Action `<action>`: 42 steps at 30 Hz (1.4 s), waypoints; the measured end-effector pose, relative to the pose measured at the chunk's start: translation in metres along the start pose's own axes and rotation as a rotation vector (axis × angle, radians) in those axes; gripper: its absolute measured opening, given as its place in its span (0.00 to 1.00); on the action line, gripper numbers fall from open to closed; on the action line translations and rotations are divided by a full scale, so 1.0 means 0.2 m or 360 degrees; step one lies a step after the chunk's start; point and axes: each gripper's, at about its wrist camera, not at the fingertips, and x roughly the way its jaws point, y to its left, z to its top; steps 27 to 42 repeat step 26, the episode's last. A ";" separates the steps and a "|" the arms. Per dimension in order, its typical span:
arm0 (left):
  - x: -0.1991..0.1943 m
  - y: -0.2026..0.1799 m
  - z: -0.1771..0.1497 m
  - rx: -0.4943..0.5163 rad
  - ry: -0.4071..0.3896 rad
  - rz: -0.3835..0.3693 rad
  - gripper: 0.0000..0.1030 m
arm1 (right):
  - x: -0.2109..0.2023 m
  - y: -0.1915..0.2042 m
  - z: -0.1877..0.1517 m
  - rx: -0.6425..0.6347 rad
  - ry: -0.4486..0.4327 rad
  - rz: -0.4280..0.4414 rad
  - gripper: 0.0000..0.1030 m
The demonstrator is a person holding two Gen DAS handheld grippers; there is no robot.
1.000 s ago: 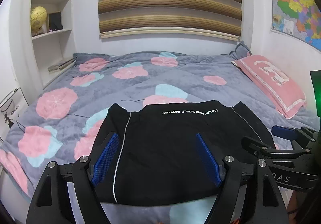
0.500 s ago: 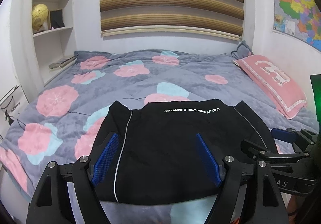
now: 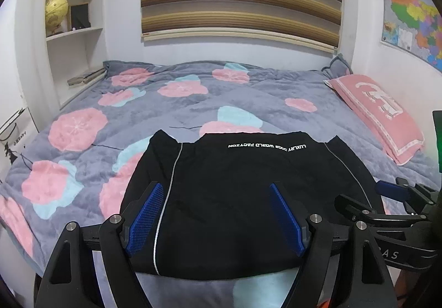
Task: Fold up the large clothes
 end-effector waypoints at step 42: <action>0.11 0.10 -0.01 -0.0086 0.0034 0.0107 0.77 | 0.14 0.02 0.00 0.0006 0.0104 0.0030 0.83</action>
